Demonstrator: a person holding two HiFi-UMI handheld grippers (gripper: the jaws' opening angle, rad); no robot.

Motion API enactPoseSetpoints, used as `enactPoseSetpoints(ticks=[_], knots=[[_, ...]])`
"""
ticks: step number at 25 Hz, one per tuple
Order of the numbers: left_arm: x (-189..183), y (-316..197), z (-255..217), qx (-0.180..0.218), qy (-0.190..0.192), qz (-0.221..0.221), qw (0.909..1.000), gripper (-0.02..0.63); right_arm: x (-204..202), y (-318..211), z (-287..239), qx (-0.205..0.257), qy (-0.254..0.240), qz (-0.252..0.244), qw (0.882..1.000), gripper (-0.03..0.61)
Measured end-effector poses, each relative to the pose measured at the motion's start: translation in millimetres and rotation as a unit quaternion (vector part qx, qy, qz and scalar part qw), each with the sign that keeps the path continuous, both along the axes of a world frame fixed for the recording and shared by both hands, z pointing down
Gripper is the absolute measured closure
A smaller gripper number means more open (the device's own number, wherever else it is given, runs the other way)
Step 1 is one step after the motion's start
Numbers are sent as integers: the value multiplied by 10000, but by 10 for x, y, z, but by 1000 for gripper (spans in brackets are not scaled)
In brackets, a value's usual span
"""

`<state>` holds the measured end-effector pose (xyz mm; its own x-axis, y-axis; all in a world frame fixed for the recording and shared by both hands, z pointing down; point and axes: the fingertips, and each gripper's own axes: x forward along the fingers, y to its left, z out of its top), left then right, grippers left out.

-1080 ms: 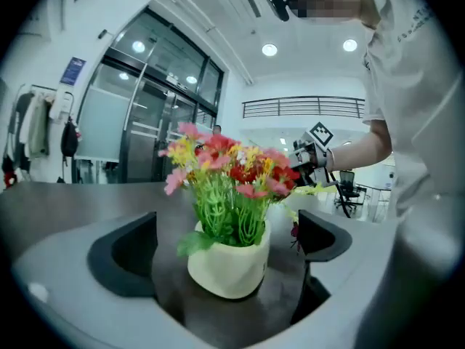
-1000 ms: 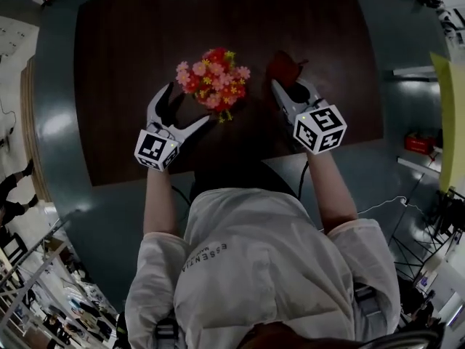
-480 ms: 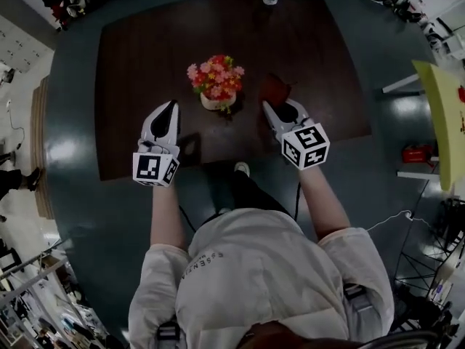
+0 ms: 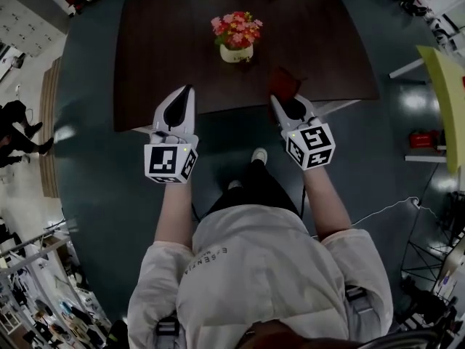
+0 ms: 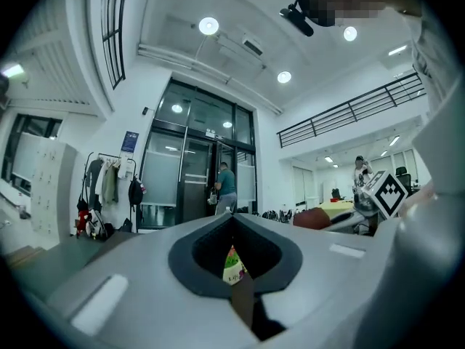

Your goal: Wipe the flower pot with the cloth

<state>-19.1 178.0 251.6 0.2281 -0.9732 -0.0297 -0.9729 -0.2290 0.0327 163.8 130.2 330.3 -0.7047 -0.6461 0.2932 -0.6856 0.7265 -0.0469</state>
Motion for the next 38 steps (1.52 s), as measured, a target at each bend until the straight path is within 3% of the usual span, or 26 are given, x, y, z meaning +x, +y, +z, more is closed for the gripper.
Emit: enactPoseSetpoints(ticks=[6,16,21,38], knots=[[153,559,187,-315,-99,-66,9994,598,246,498,-94,130,12,120,9998,525],[694,1175,-114,-111,-4,-88,9999,598,520,1145,-309,435,76,-233,9988,525],[940,1367,-252,0,-50,-102,9999,598,699,1323,-489,656,106,-328,9972,525],[1230,1549,-331,72,-159,5,9998,598,1015,1523,-475,684,69,-184,9975,527]])
